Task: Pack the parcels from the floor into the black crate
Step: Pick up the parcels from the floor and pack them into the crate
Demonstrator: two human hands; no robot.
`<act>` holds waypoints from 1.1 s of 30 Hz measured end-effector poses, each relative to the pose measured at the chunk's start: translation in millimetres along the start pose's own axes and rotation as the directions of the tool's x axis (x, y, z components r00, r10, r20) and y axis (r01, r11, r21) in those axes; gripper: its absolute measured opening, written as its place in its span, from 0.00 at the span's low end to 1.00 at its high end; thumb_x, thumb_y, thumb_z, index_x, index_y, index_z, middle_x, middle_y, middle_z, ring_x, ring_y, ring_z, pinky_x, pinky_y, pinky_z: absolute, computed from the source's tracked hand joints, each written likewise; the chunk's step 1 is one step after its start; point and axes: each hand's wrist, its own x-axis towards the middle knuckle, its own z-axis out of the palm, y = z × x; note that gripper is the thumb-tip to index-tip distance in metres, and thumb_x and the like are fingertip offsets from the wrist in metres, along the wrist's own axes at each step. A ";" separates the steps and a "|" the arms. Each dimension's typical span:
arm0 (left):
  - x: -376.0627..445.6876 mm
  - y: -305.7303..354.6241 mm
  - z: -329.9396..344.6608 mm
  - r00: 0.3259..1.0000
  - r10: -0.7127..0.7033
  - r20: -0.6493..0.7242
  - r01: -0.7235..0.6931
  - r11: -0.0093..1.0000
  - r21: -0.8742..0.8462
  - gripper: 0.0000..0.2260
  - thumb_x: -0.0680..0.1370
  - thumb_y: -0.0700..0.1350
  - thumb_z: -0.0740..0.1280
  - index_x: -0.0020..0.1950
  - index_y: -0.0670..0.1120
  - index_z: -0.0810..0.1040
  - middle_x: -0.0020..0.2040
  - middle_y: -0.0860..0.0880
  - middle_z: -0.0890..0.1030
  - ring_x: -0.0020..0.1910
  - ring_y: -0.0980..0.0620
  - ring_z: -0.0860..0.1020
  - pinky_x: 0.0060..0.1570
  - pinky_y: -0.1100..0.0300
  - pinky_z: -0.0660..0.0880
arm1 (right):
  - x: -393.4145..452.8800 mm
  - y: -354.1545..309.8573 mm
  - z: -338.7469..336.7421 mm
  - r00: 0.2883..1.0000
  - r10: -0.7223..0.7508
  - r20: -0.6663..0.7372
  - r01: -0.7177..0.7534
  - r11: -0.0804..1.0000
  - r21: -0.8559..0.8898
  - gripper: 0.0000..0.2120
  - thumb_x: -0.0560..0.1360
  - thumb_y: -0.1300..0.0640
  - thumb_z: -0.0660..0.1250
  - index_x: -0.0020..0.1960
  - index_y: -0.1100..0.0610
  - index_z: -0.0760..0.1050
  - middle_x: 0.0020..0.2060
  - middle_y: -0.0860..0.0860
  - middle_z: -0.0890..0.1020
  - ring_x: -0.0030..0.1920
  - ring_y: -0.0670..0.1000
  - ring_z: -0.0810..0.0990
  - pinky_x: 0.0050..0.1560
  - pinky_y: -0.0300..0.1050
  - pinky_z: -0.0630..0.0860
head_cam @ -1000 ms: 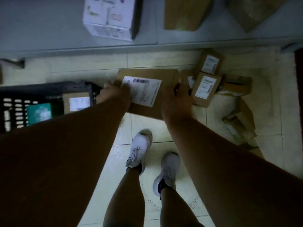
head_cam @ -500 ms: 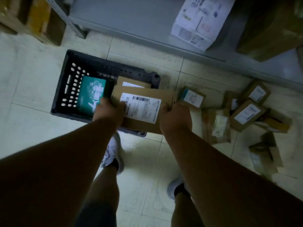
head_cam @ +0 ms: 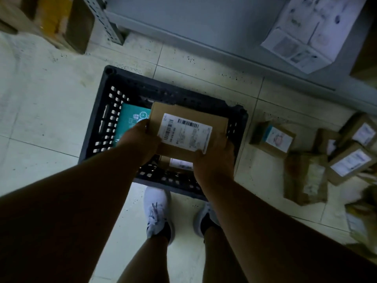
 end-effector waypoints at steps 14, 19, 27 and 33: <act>118.4 -25.2 89.6 0.981 0.087 0.174 -0.099 0.993 0.063 0.27 0.77 0.44 0.68 0.75 0.51 0.65 0.67 0.45 0.75 0.63 0.42 0.75 0.62 0.54 0.71 | 101.3 73.0 80.5 0.940 -0.096 0.327 0.265 0.808 -0.526 0.28 0.76 0.58 0.68 0.73 0.55 0.62 0.78 0.57 0.47 0.78 0.61 0.50 0.74 0.59 0.64; 114.1 -19.9 89.1 0.977 0.101 0.189 -0.133 0.977 0.166 0.26 0.80 0.47 0.65 0.77 0.54 0.61 0.68 0.43 0.74 0.63 0.42 0.75 0.59 0.53 0.72 | 116.7 62.1 83.8 0.843 -0.147 0.518 0.438 0.746 -0.502 0.12 0.79 0.56 0.63 0.61 0.58 0.72 0.59 0.57 0.76 0.60 0.58 0.76 0.57 0.51 0.77; 108.0 -7.0 97.5 0.987 0.070 0.145 -0.083 0.993 0.088 0.14 0.81 0.44 0.63 0.66 0.48 0.75 0.55 0.46 0.78 0.58 0.41 0.77 0.57 0.51 0.74 | 127.3 50.3 92.0 0.854 -0.139 0.502 0.411 0.770 -0.487 0.12 0.80 0.54 0.61 0.59 0.60 0.74 0.57 0.59 0.80 0.56 0.59 0.80 0.55 0.53 0.79; 114.7 -2.4 94.4 0.991 0.035 0.126 -0.051 0.990 0.128 0.15 0.81 0.45 0.63 0.67 0.47 0.75 0.58 0.43 0.79 0.55 0.43 0.77 0.55 0.52 0.75 | 132.3 57.5 90.9 0.846 -0.153 0.510 0.426 0.770 -0.475 0.14 0.79 0.55 0.61 0.62 0.62 0.72 0.59 0.61 0.76 0.58 0.61 0.77 0.57 0.54 0.77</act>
